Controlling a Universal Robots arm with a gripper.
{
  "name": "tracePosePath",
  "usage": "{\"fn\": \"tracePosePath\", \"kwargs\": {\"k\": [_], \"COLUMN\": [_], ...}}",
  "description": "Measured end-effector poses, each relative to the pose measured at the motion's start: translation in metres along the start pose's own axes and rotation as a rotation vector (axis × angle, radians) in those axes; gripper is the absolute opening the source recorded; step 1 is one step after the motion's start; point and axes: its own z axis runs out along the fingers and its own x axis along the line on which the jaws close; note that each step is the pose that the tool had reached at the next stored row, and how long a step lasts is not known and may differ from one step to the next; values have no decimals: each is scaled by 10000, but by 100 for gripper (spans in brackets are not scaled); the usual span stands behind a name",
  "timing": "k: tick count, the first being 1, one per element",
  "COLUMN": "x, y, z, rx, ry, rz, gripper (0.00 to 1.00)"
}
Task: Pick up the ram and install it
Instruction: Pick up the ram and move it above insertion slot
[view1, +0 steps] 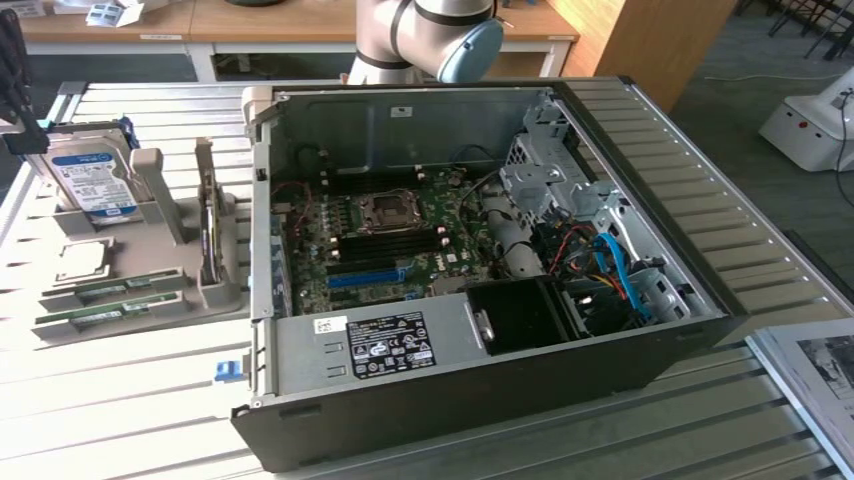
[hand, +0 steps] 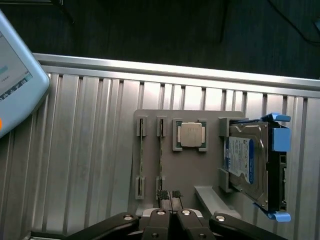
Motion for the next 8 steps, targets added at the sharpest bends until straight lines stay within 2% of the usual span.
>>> {"fn": "tracePosePath", "kwargs": {"k": [8], "x": [-1], "y": [-1], "z": [6], "rx": [1], "ry": [0], "rz": [-2], "gripper": [10]}}
